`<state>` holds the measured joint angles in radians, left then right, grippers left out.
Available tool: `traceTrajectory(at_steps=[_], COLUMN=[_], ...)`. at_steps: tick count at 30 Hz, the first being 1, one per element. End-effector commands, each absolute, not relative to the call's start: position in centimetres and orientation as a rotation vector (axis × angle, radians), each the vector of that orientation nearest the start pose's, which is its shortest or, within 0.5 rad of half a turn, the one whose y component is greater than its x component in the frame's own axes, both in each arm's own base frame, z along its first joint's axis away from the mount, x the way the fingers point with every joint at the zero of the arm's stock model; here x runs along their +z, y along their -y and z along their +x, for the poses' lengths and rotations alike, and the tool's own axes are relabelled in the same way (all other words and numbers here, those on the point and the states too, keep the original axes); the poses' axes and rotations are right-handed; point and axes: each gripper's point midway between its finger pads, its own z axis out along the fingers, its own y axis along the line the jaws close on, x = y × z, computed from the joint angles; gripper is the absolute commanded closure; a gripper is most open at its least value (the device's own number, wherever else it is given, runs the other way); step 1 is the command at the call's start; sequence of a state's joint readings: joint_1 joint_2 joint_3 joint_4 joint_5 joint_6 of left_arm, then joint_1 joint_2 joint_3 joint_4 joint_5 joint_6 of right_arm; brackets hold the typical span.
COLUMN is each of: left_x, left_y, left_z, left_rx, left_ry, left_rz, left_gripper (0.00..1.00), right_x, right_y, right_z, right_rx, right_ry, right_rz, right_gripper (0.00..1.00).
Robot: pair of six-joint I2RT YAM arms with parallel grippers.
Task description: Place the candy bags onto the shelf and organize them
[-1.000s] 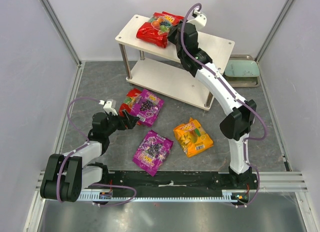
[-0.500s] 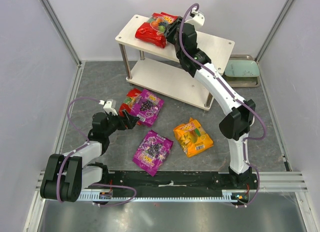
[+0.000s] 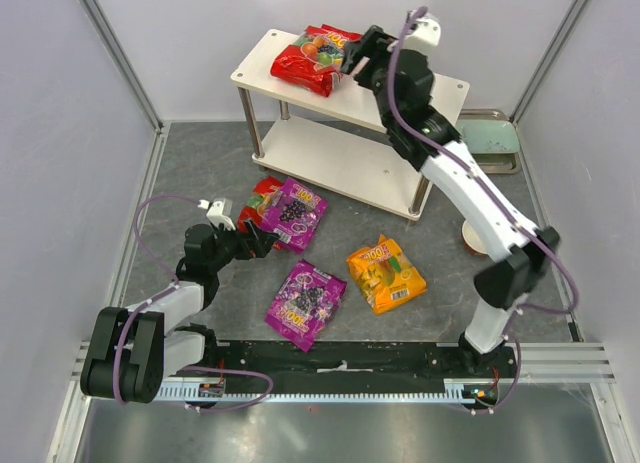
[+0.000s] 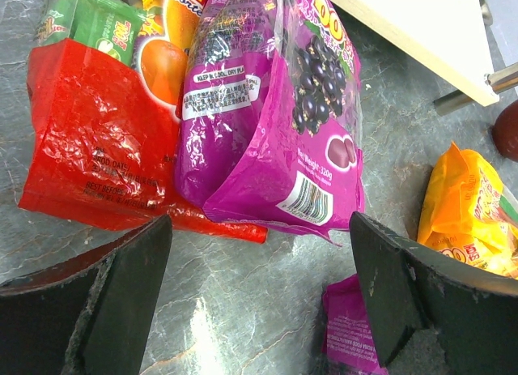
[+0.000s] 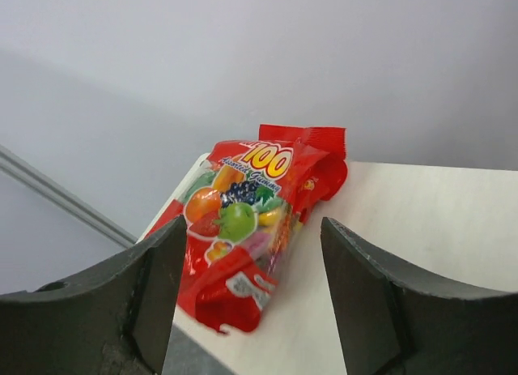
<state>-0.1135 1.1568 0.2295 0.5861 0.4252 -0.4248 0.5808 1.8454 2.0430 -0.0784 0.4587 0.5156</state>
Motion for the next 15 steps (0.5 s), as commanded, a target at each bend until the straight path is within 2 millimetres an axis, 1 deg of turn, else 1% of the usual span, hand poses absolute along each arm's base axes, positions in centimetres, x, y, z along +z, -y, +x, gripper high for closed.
traceTrajectory(at_steps=[1, 2, 3, 4, 5, 6, 7, 8, 9, 10, 11, 12, 13, 15], left_x=[10.3, 10.3, 10.4, 10.4, 10.5, 10.6, 10.5, 10.7, 10.8, 10.7, 10.8, 10.8, 10.7, 10.8], left_y=[12.6, 12.6, 12.6, 12.6, 12.5, 12.5, 12.4, 12.4, 12.3, 12.3, 12.2, 12.2, 12.2, 12.1], left_z=[30.7, 30.7, 30.8, 30.7, 30.7, 30.8, 30.7, 30.7, 30.7, 30.6, 30.6, 30.6, 30.6, 30.7], left_rx=[-0.771, -0.771, -0.766, -0.766, -0.766, -0.763, -0.76, -0.758, -0.752, -0.752, -0.749, -0.748, -0.746, -0.745], left_ry=[-1.888, -1.886, -1.881, -1.883, -1.879, -1.876, -1.875, -1.868, -1.86, -1.863, -1.86, -1.857, -1.86, -1.858], left_rz=[0.035, 0.038, 0.034, 0.033, 0.032, 0.028, 0.026, 0.027, 0.022, 0.019, 0.018, 0.017, 0.015, 0.012], left_gripper=[0.03, 0.03, 0.03, 0.03, 0.03, 0.03, 0.03, 0.03, 0.03, 0.03, 0.03, 0.03, 0.03, 0.03], right_x=[52.3, 49.7, 50.9, 50.4, 47.8, 48.3, 47.6, 45.0, 44.7, 43.7, 40.6, 39.8, 36.6, 33.9], right_y=[-22.3, -22.3, -21.7, -21.7, -22.0, -22.0, -22.3, -22.8, -23.5, -24.2, -24.9, -25.8, -26.5, -27.6], right_z=[43.7, 43.5, 41.3, 40.5, 40.0, 38.1, 37.2, 36.6, 34.8, 33.9, 33.2, 31.6, 30.9, 29.4], right_rx=[0.547, 0.521, 0.55, 0.548, 0.524, 0.546, 0.549, 0.535, 0.566, 0.578, 0.568, 0.602, 0.595, 0.636], right_ry=[-1.337, -1.39, -1.369, -1.379, -1.439, -1.436, -1.456, -1.518, -1.529, -1.554, -1.616, -1.632, -1.692, -1.747], right_rz=[0.26, 0.242, 0.226, 0.2, 0.171, 0.152, 0.122, 0.086, 0.052, 0.023, -0.012, -0.044, -0.081, -0.098], right_gripper=[0.25, 0.25, 0.25, 0.25, 0.26, 0.26, 0.27, 0.27, 0.28, 0.28, 0.28, 0.28, 0.28, 0.27])
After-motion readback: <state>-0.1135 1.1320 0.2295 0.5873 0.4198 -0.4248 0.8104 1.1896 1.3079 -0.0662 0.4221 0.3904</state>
